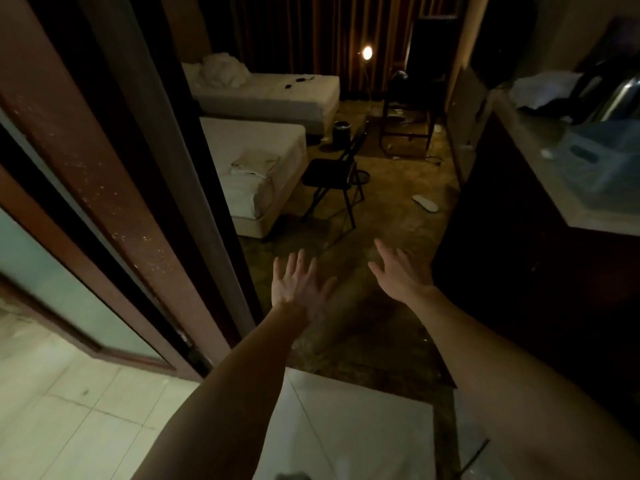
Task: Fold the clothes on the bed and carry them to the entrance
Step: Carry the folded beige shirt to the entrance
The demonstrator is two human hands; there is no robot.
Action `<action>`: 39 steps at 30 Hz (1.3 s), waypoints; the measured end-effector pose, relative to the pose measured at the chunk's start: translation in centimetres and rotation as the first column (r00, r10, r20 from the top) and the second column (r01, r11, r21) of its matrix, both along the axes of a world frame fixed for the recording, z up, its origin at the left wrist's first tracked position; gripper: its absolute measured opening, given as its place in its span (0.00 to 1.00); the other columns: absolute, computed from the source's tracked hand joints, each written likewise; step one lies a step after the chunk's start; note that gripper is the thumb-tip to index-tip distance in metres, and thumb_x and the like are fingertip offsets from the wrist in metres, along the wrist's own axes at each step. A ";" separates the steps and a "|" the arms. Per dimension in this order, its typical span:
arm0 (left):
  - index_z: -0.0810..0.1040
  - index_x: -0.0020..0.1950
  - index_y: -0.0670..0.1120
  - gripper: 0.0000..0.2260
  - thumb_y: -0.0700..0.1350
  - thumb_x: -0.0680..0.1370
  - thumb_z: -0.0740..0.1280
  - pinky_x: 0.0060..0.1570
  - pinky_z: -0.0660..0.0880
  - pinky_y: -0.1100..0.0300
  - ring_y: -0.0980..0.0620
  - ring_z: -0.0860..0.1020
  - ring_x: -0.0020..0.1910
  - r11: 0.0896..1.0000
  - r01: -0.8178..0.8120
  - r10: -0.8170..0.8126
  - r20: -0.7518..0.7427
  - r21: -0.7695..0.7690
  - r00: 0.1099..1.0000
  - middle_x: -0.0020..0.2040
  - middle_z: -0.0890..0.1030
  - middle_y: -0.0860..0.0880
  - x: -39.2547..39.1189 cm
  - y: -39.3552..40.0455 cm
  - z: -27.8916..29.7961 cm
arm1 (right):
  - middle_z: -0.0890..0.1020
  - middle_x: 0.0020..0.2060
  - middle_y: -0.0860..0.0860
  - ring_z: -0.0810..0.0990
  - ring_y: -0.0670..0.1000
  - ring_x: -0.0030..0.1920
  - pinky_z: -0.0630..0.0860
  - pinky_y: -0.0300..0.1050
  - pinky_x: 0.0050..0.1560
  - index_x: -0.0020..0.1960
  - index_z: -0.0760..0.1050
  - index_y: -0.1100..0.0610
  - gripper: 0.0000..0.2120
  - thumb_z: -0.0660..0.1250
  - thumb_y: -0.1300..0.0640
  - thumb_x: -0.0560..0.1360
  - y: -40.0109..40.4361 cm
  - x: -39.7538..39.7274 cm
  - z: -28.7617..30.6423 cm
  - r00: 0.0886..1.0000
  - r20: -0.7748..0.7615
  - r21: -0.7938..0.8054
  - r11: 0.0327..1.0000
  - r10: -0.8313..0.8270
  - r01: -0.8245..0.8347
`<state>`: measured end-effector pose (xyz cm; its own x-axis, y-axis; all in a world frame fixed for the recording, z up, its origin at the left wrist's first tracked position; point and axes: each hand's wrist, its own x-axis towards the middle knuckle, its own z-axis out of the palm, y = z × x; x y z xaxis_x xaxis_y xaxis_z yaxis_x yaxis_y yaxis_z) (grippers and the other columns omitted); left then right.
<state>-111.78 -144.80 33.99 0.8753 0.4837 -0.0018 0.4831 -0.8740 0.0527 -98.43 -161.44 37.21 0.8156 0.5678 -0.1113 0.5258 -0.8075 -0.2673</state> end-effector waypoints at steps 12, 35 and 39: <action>0.49 0.80 0.53 0.35 0.70 0.77 0.41 0.75 0.39 0.41 0.46 0.45 0.79 0.994 -0.111 0.112 -0.082 0.021 0.990 0.80 0.45 0.47 13.4 12.5 -2.0 | 0.61 0.76 0.55 0.59 0.60 0.76 0.58 0.64 0.73 0.79 0.48 0.44 0.28 0.52 0.41 0.82 14.0 13.8 -0.6 0.992 -0.014 0.013 0.992 0.125 -0.125; 0.60 0.77 0.46 0.40 0.68 0.73 0.41 0.74 0.41 0.40 0.40 0.55 0.77 0.947 -0.281 0.297 0.093 -0.154 0.950 0.78 0.58 0.42 41.7 38.0 -5.0 | 0.67 0.73 0.53 0.65 0.59 0.73 0.61 0.65 0.71 0.78 0.48 0.43 0.29 0.51 0.39 0.80 42.7 46.0 -1.9 0.931 0.058 -0.059 0.932 0.360 -0.357; 0.61 0.77 0.51 0.40 0.71 0.74 0.35 0.74 0.49 0.37 0.42 0.57 0.77 0.903 -0.401 0.422 0.142 -0.153 0.895 0.78 0.58 0.44 46.6 41.2 -5.5 | 0.66 0.74 0.50 0.63 0.58 0.74 0.57 0.64 0.71 0.79 0.47 0.44 0.29 0.49 0.38 0.81 47.6 52.6 -1.6 0.914 -0.020 -0.067 0.911 0.406 -0.406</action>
<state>-65.22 -103.65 28.48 0.5899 0.8060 0.0485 0.7732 -0.5812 0.2539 -45.85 -113.84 35.60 0.5155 0.8408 -0.1653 0.8108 -0.5411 -0.2231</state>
